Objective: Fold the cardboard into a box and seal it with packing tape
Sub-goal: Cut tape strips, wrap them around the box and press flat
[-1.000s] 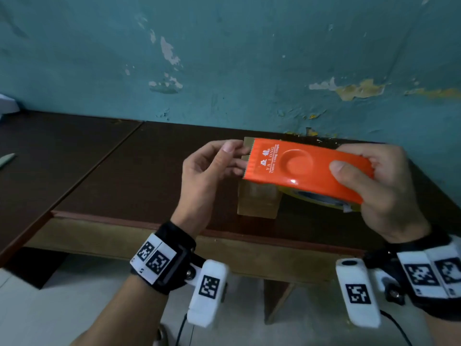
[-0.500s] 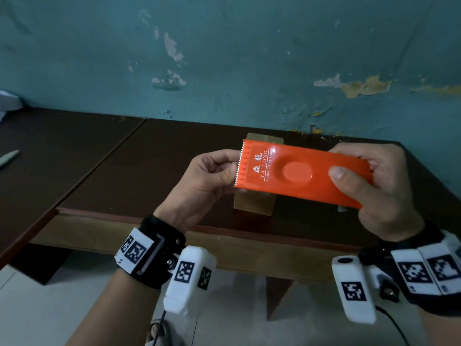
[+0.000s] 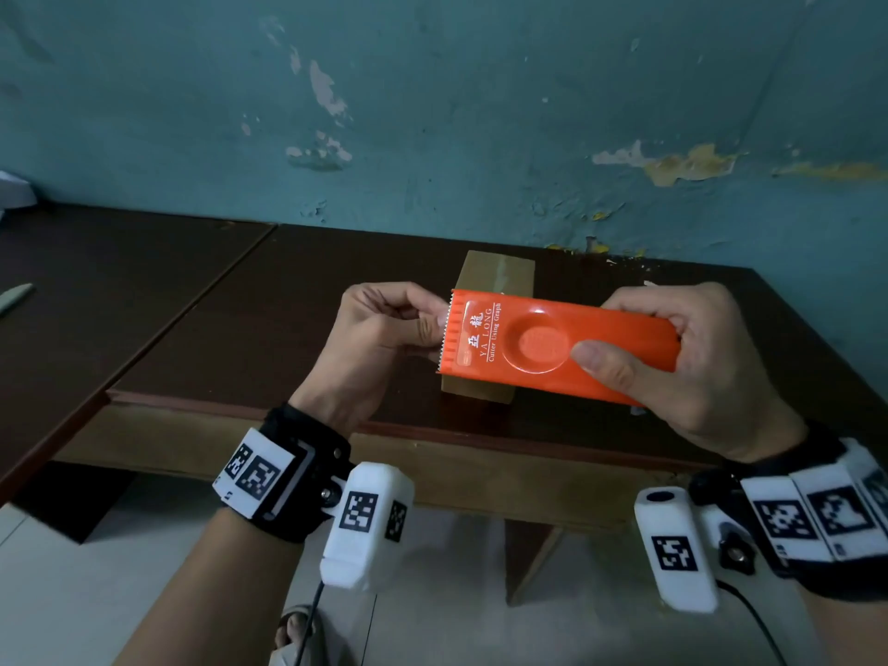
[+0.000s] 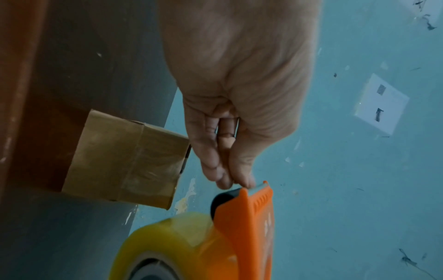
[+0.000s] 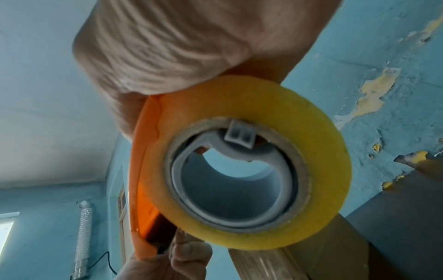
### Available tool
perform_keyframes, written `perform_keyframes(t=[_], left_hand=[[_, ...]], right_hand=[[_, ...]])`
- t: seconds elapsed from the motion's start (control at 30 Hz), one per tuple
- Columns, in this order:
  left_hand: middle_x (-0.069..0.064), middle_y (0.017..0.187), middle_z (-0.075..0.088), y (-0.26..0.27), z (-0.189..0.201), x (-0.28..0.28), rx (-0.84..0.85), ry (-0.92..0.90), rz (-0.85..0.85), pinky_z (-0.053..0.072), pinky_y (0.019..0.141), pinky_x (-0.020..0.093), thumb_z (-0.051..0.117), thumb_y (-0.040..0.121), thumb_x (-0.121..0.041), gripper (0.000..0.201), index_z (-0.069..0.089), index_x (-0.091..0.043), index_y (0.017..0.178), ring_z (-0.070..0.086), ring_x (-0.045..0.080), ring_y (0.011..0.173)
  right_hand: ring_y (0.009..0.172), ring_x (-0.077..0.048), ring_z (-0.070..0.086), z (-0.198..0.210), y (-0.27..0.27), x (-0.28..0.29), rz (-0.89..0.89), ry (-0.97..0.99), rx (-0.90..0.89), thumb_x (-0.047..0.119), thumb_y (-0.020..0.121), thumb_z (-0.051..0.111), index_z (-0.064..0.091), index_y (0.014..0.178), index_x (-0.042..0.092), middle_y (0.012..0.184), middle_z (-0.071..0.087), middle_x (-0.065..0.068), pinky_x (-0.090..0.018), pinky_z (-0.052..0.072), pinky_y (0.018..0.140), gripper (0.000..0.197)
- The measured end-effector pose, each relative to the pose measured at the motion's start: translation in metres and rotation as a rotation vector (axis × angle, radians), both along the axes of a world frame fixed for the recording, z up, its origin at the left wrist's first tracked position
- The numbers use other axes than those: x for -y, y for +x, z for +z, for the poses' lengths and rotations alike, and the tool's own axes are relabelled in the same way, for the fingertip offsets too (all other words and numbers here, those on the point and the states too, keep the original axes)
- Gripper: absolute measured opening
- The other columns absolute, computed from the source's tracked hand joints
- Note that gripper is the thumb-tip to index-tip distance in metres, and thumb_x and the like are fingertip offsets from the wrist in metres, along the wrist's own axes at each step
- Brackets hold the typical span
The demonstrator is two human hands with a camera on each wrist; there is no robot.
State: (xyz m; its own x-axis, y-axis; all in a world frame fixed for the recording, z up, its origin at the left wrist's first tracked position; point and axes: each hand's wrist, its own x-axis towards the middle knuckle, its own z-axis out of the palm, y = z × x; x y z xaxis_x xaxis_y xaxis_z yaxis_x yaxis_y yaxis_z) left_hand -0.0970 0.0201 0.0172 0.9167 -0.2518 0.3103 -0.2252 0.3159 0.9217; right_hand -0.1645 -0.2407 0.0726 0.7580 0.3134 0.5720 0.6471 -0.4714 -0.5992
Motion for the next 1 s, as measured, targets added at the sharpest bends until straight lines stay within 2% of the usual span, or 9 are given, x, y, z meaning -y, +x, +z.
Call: perform_keyframes(t=[0.07,0.2,0.33,0.5,0.63,0.73,0.8,0.9,1.0], left_hand=[[0.011,0.073,0.076,-0.0013,0.0002,0.0004,-0.003,0.029,0.024,0.058,0.057,0.028,0.077,0.077,-0.003,0.008,0.079,-0.008,0.071,0.07,0.02,0.064],[0.014,0.072,0.074,-0.0012,0.0031,-0.0026,0.021,0.057,0.04,0.054,0.053,0.025,0.076,0.077,-0.002,0.007,0.077,-0.005,0.071,0.068,0.02,0.06],[0.016,0.071,0.073,0.0014,0.0017,-0.0069,0.058,0.08,0.057,0.052,0.053,0.026,0.076,0.078,-0.002,0.009,0.078,-0.006,0.071,0.066,0.021,0.059],[0.011,0.069,0.073,0.0026,0.0,-0.0069,0.096,0.088,0.052,0.052,0.053,0.026,0.075,0.08,0.0,0.017,0.079,-0.013,0.069,0.066,0.019,0.058],[0.014,0.07,0.073,-0.0002,0.0014,-0.0062,0.088,0.076,0.054,0.053,0.053,0.027,0.082,0.077,-0.013,0.006,0.079,-0.011,0.072,0.065,0.02,0.058],[0.014,0.068,0.073,0.0001,0.001,-0.0043,0.08,0.066,0.089,0.052,0.052,0.026,0.079,0.079,-0.007,0.01,0.079,-0.011,0.069,0.065,0.019,0.055],[0.014,0.066,0.072,0.0006,-0.0005,-0.0024,0.085,0.058,0.11,0.051,0.052,0.026,0.078,0.079,-0.004,0.012,0.079,-0.01,0.069,0.064,0.019,0.054],[0.014,0.067,0.073,-0.0005,-0.0016,-0.0007,0.086,0.035,0.116,0.051,0.053,0.027,0.087,0.076,-0.011,0.01,0.079,-0.01,0.07,0.065,0.021,0.056],[0.014,0.069,0.073,-0.0034,0.0015,0.0013,0.096,0.027,0.097,0.051,0.053,0.028,0.089,0.074,-0.023,0.017,0.079,-0.01,0.072,0.065,0.022,0.057]], right_hand=[[0.051,-0.015,0.067,-0.0002,-0.0005,0.0005,-0.01,-0.029,0.003,0.048,0.084,0.069,0.072,0.081,0.005,0.066,0.069,-0.003,-0.033,0.048,0.038,0.043],[0.051,-0.018,0.067,-0.0005,0.0007,0.0022,-0.017,-0.034,-0.033,0.05,0.084,0.069,0.072,0.08,0.007,0.066,0.069,-0.003,-0.036,0.048,0.039,0.044],[0.049,-0.015,0.066,-0.0016,0.0032,0.0008,0.005,-0.032,-0.039,0.048,0.084,0.07,0.072,0.08,0.005,0.063,0.067,0.002,-0.025,0.048,0.039,0.043],[0.05,-0.014,0.066,-0.0014,0.0064,0.0021,0.013,-0.039,-0.025,0.048,0.085,0.069,0.072,0.079,0.004,0.063,0.067,0.0,-0.022,0.047,0.039,0.044],[0.052,-0.015,0.067,-0.0031,0.0072,0.0019,0.014,-0.032,-0.024,0.048,0.085,0.068,0.071,0.079,0.002,0.065,0.068,-0.002,-0.02,0.047,0.04,0.046],[0.053,-0.015,0.067,-0.0054,0.0079,0.0014,0.015,-0.015,-0.034,0.047,0.085,0.068,0.071,0.08,0.002,0.067,0.068,-0.002,-0.019,0.047,0.041,0.045],[0.053,-0.016,0.067,-0.0062,0.0082,0.001,0.011,-0.007,-0.036,0.047,0.085,0.068,0.071,0.079,0.002,0.066,0.068,-0.002,-0.021,0.047,0.041,0.045],[0.052,-0.019,0.066,-0.0057,0.0083,0.0017,-0.004,-0.018,-0.026,0.049,0.085,0.068,0.07,0.076,0.003,0.064,0.067,-0.004,-0.033,0.048,0.042,0.047],[0.052,-0.02,0.067,-0.0016,0.0057,0.0043,0.0,-0.008,-0.041,0.054,0.084,0.069,0.07,0.077,0.003,0.065,0.068,-0.006,-0.033,0.048,0.041,0.052]])
